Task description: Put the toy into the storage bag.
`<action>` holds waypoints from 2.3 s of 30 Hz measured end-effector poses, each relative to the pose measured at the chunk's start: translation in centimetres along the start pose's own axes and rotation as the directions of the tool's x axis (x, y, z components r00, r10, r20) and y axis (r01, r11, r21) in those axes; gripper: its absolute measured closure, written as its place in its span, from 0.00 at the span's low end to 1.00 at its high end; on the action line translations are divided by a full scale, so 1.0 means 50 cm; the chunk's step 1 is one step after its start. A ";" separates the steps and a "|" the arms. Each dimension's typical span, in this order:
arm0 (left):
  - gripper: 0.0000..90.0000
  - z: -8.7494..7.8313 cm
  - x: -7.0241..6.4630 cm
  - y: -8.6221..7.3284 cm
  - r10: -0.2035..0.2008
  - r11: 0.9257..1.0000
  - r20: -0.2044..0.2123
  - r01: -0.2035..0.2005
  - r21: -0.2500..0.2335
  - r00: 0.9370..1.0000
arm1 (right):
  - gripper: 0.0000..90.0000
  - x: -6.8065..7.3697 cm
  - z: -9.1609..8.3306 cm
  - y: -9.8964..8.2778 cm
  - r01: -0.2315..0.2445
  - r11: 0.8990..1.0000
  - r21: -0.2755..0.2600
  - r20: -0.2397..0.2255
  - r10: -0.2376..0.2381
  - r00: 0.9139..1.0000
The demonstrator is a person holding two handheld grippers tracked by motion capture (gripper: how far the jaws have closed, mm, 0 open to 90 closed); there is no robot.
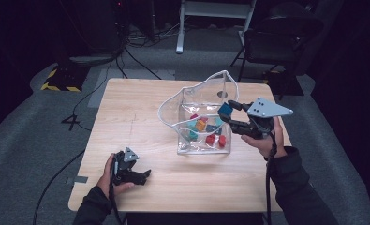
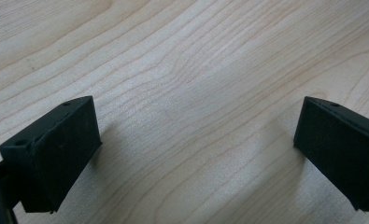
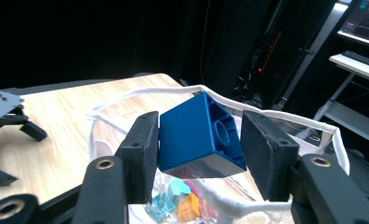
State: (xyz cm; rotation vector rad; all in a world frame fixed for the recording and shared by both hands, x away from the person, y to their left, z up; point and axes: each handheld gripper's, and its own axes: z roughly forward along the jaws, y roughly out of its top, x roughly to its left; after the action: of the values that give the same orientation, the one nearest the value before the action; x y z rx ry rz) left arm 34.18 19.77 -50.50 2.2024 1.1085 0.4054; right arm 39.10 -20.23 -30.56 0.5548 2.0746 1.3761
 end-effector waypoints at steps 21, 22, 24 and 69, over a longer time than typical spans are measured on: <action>0.01 0.000 0.000 0.000 0.000 1.000 -0.001 0.000 0.002 1.000 | 0.54 -0.028 0.087 0.014 -0.061 0.995 0.082 0.039 0.058 0.998; 0.01 0.000 0.000 0.000 0.000 1.000 -0.001 0.000 0.002 1.000 | 0.54 -0.027 0.090 0.014 -0.059 0.994 0.087 0.039 0.056 0.998; 0.01 0.000 0.000 0.000 -0.001 1.000 0.000 0.001 0.000 1.000 | 0.54 -0.028 0.095 0.014 -0.054 0.994 0.097 0.046 0.049 0.998; 0.01 0.000 0.000 0.000 -0.001 1.000 0.000 0.001 0.000 1.000 | 0.45 -0.044 0.060 -0.006 -0.100 0.990 0.099 0.102 0.090 0.991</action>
State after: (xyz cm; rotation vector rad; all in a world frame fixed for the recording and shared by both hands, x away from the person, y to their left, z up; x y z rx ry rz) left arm 34.17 19.77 -50.50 2.2021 1.1092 0.4048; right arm 42.74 -19.69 -31.19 0.7584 2.0731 1.2717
